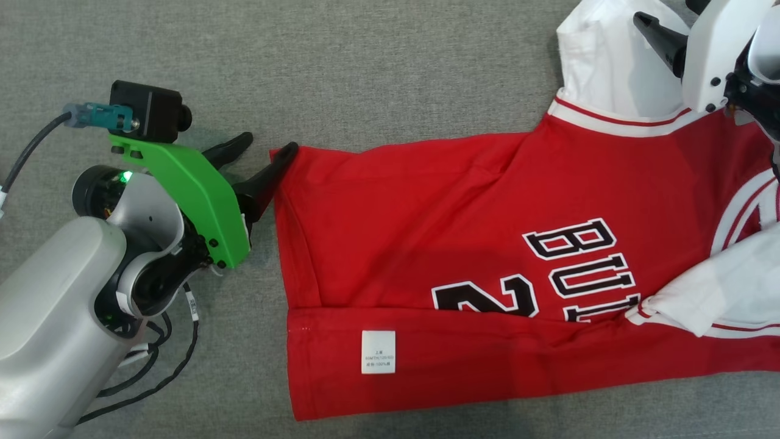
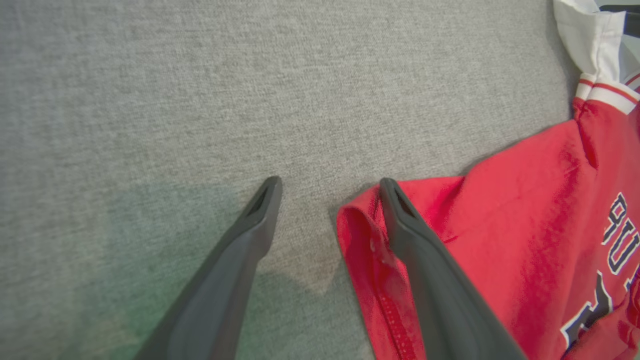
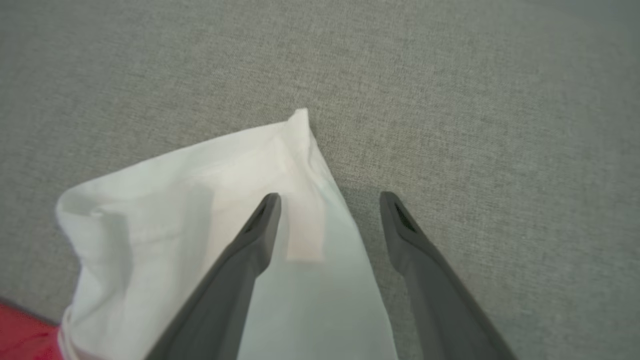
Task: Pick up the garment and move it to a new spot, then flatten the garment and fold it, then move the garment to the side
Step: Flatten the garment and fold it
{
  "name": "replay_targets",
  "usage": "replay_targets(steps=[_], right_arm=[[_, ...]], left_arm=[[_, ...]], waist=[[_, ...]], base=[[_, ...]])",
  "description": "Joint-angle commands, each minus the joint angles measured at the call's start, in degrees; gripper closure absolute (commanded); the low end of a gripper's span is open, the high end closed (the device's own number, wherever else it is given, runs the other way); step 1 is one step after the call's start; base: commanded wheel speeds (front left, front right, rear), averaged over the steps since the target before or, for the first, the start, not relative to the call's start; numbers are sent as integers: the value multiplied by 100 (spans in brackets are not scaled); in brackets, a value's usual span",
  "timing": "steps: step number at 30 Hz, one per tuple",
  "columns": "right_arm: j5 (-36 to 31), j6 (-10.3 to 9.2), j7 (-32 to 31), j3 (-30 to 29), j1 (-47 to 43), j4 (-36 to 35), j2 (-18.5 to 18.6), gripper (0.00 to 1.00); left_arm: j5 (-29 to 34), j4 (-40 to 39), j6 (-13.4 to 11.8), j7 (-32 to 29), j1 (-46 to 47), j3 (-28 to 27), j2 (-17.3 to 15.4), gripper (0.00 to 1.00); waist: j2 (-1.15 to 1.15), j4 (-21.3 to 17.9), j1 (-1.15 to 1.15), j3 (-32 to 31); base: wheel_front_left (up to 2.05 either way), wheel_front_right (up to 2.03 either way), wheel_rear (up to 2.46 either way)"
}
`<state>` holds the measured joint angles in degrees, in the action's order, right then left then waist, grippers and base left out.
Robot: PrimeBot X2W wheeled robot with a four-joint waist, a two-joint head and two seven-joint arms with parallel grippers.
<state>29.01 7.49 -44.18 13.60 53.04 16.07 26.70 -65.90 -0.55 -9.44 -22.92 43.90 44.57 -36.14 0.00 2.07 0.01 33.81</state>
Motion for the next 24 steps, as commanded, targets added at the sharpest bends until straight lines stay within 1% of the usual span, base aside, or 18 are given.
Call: replay_targets(steps=[1, 4, 9, 17, 22, 23, 24], right_arm=[[-14, 0, 42, 101, 119, 132, 22, 0], [57, 1, 73, 361, 243, 463, 51, 0], [169, 1, 219, 636, 316, 801, 51, 0], [454, 3, 379, 955, 433, 1092, 67, 0], [632, 15, 351, 1238, 505, 1143, 0, 0], [675, 22, 341, 1331, 519, 1132, -8, 58], [745, 25, 372, 1452, 525, 1060, -25, 100]], left_arm=[[42, 91, 65, -80, 32, 94, 55, 0], [39, 115, 177, -164, 55, 192, 97, 0], [15, 34, 262, -200, 64, 234, 101, 0], [-94, -230, 325, -261, -18, 263, 122, 0], [-53, -248, 288, -328, -41, 339, 142, 0], [-33, -208, 277, -328, -33, 350, 148, 6], [-10, -163, 266, -298, -18, 341, 159, 62]], waist=[[0, 241, -1, 212], [0, 269, -1, 215], [0, 264, -1, 202], [0, 248, -1, 150], [0, 246, -1, 195], [0, 239, -1, 201], [0, 233, -1, 205]], base=[[0, 0, 0], [0, 0, 0], [0, 0, 0], [0, 0, 0], [0, 0, 0], [0, 0, 0], [0, 0, 0]])
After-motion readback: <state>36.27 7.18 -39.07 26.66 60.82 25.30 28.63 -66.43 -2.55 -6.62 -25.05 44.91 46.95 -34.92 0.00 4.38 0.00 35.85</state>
